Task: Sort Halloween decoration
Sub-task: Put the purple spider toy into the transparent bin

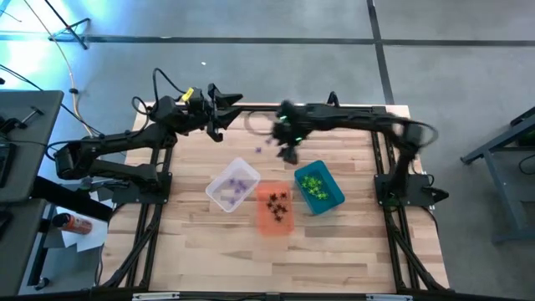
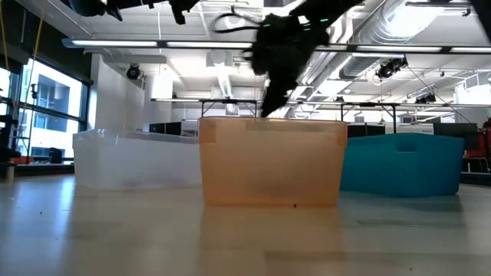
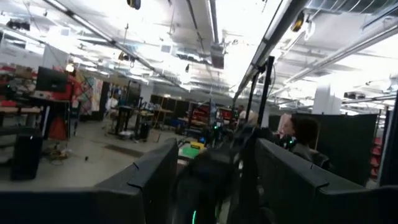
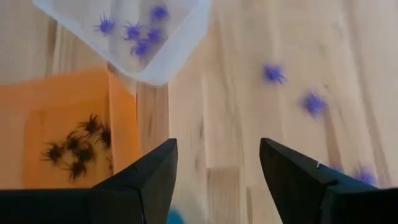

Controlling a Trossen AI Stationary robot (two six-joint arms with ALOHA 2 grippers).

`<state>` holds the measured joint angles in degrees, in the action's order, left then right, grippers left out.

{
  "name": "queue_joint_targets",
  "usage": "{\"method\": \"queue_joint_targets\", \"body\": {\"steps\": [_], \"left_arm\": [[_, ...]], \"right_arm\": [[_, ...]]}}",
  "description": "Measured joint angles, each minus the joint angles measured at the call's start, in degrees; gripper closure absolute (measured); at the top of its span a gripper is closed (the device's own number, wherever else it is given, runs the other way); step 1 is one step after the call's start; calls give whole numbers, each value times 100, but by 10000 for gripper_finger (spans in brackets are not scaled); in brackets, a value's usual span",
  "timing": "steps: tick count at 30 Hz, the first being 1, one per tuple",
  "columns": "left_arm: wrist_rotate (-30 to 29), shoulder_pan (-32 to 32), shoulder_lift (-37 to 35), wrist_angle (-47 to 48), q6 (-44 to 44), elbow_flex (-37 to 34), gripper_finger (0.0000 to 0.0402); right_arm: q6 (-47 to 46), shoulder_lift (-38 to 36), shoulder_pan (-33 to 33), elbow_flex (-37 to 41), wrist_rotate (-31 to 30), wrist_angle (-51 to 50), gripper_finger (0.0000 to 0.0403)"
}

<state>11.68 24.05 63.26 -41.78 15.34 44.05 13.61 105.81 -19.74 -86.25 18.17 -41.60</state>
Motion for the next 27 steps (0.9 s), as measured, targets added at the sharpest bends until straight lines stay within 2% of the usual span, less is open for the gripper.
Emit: {"method": "queue_joint_targets", "body": {"steps": [2,6,10,13,14,16,19,21,23,27], "left_arm": [[-2,0,0,97,-2,0,200],[-5,-20,0,505,-1,0,200],[-30,-57,0,1015,-3,0,200],[-18,-91,0,1272,0,-2,200],[-15,-98,0,1336,-16,-4,200],[48,-137,2,1372,-46,-4,200],[326,-140,2,1363,-37,-4,200],[275,-140,1,1536,276,-4,200],[-221,-138,-2,2301,798,63,202],[-1882,25,68,4940,1284,397,217]], "right_arm": [[-334,-698,-177,813,3,423,181],[-1488,-2318,-317,2602,-202,2036,181],[-2862,-3739,-155,4024,-705,4667,181],[-3184,-4301,65,4744,-1368,6599,181],[-3171,-4381,110,4880,-1553,6963,181],[-3150,-4442,144,4971,-1734,7233,181],[-3110,-4423,135,4862,-1757,7052,181],[-3067,-4347,135,4789,-1759,6998,181],[-3066,-4301,137,4768,-1815,6945,181],[-3151,-4232,137,4737,-1999,6947,181]]}}
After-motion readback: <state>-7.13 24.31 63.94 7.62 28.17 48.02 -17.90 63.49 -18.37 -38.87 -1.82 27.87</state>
